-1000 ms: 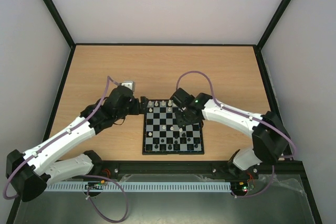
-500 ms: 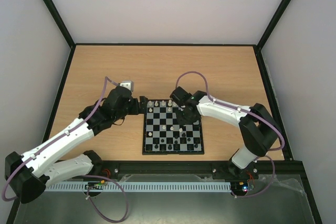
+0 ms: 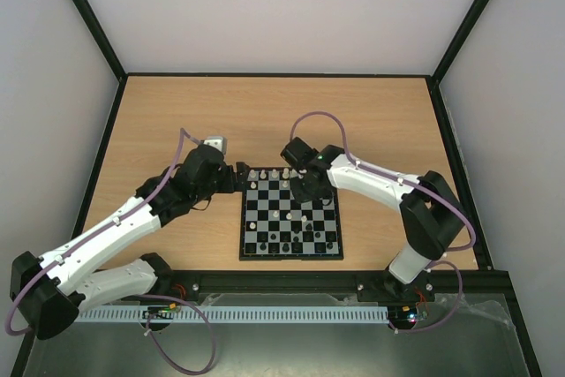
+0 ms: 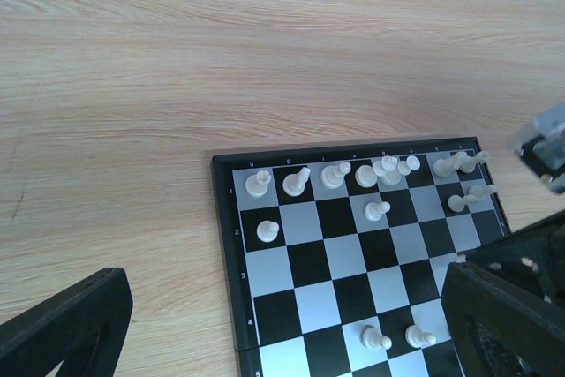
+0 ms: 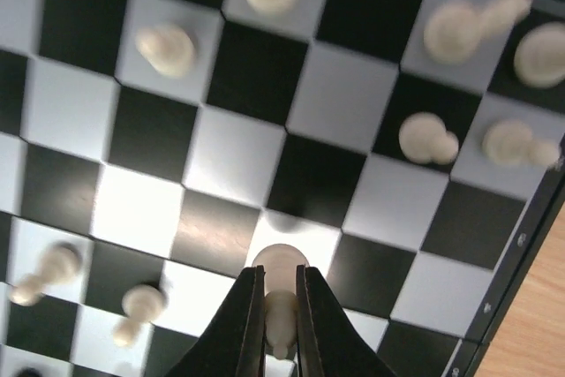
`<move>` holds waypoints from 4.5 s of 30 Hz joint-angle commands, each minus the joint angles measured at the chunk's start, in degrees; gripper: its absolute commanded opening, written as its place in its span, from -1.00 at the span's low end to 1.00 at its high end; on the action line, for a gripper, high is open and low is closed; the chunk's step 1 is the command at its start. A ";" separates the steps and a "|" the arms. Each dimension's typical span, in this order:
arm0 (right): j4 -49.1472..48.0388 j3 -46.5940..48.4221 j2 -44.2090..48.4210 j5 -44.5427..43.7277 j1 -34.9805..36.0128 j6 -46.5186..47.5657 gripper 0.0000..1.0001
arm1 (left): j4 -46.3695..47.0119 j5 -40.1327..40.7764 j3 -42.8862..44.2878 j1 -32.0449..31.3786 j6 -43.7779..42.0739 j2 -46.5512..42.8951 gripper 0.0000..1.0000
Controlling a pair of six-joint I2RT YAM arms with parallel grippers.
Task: Set up the chess pieces on the board
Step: Pick up the chess piece from the chessboard, then place the chess piece on the chessboard, then pick up the chess piece from the chessboard.
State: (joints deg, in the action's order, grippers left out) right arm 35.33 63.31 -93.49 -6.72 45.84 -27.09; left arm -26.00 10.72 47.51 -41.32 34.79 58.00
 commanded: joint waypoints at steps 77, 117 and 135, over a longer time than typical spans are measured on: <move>4.70 6.44 10.34 2.80 -1.46 2.25 0.98 | -2.39 -0.44 2.75 2.03 -1.38 -0.88 0.98; 6.29 -9.58 10.92 -0.89 12.52 -11.64 -0.23 | -1.56 -5.14 -4.51 -1.00 1.62 -2.13 0.98; 3.85 -8.57 5.60 -1.18 12.51 -10.15 -0.55 | -0.90 -4.48 -4.48 -1.04 1.20 -0.11 0.98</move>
State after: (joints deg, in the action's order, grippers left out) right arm 38.06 54.46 -86.70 -7.55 57.89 -37.50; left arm -27.53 5.61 43.62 -42.11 36.29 57.43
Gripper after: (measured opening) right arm 0.236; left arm 0.990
